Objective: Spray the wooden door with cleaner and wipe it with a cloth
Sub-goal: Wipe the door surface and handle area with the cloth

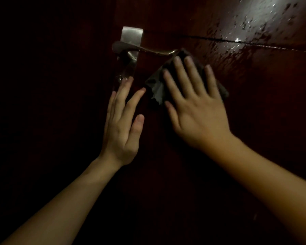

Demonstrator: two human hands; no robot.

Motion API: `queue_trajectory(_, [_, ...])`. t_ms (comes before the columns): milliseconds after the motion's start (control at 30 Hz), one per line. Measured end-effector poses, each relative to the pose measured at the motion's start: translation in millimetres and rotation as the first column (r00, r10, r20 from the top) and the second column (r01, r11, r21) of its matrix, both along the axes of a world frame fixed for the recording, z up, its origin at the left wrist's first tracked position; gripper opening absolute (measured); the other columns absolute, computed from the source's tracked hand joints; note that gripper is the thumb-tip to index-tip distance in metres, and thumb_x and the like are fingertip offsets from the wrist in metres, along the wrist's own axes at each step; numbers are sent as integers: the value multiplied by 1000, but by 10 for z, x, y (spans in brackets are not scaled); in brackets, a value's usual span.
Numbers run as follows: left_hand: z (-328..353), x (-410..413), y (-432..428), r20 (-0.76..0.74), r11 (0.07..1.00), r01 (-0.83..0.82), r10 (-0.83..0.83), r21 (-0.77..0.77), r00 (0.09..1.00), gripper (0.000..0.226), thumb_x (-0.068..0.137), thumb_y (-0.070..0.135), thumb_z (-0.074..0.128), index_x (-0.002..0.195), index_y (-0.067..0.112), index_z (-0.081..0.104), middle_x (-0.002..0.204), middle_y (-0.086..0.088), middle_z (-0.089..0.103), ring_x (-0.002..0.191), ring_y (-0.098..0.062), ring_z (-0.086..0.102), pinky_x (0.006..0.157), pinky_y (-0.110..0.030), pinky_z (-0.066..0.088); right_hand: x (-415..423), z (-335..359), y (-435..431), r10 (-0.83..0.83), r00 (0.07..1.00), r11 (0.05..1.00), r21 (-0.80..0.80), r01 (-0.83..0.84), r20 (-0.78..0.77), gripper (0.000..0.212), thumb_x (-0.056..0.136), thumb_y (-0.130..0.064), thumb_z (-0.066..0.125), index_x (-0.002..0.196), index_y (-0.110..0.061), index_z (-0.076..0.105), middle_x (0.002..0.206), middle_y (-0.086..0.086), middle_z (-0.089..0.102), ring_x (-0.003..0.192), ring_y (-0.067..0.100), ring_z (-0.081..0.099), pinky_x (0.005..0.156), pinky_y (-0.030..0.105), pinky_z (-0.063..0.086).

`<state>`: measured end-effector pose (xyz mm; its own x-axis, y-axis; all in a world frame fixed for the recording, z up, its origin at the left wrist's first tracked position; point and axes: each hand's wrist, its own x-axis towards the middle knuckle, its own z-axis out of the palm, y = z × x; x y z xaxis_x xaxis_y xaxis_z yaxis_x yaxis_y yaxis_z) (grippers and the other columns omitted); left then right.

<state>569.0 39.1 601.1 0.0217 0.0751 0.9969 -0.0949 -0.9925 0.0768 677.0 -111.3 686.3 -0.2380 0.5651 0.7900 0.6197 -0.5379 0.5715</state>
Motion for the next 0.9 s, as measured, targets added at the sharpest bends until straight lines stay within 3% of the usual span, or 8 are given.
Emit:
queue_trajectory(133, [56,-130,70,140,991,126,-119,-42,983,53,104,22,29,143,-3,54,156,-20,47,149,-28,44,123,-45,35,-95,-1159,93,80,995,920,-390,-48,67,75,97,-45,38,164,-18,14,171,12,-1,158,30,-7,126,53,-8])
queue_trajectory(200, [72,-146,66,149,988,145,-135,-57,980,53,104,22,28,141,-4,56,153,-20,51,147,-27,46,121,-36,37,-104,-1698,125,95,981,793,-609,29,170,74,99,-46,37,164,-19,12,170,11,-6,156,29,-16,121,52,-22])
queue_trajectory(267, [42,-109,72,96,989,137,-132,-46,987,52,105,23,28,142,-1,56,158,-17,46,152,-25,40,125,-43,33,-87,-2009,167,102,963,682,-723,115,250,71,103,-45,33,164,-20,7,170,10,-9,154,28,-22,114,52,-33])
queue_trajectory(367, [-1,-36,125,42,992,121,-120,-22,992,50,106,25,30,145,5,54,165,-14,37,158,-25,28,124,-62,26,-28,-1879,171,78,971,750,-655,91,224,68,102,-45,37,163,-23,17,170,6,-1,158,24,-9,121,50,-24])
queue_trajectory(500, [-16,-20,134,60,996,91,-89,-19,994,49,106,25,33,145,5,55,166,-13,35,158,-26,27,123,-63,26,44,-737,78,76,991,943,-330,-36,111,67,100,-47,36,162,-27,23,170,6,10,158,25,8,127,50,1])
queue_trajectory(633, [-14,-37,124,50,999,31,-30,-12,998,47,105,23,35,142,5,57,166,-12,34,158,-24,26,124,-62,26,66,147,-69,-34,999,999,-25,34,23,62,107,-47,24,164,-24,15,172,8,7,159,26,4,126,54,7])
queue_trajectory(733, [-56,-28,142,131,997,-21,31,-77,991,46,105,25,35,142,9,58,166,-8,35,157,-22,27,127,-51,27,73,149,-23,-17,999,1000,-8,17,32,63,109,-44,23,164,-15,10,171,11,6,159,27,2,127,53,8])
queue_trajectory(900, [-84,-1,138,301,949,192,-113,-248,947,52,105,31,33,157,22,32,168,-2,30,158,-15,25,127,-27,22,-1,284,184,107,977,977,-204,-68,187,64,105,-33,31,163,-12,12,170,11,15,157,29,11,128,50,13])
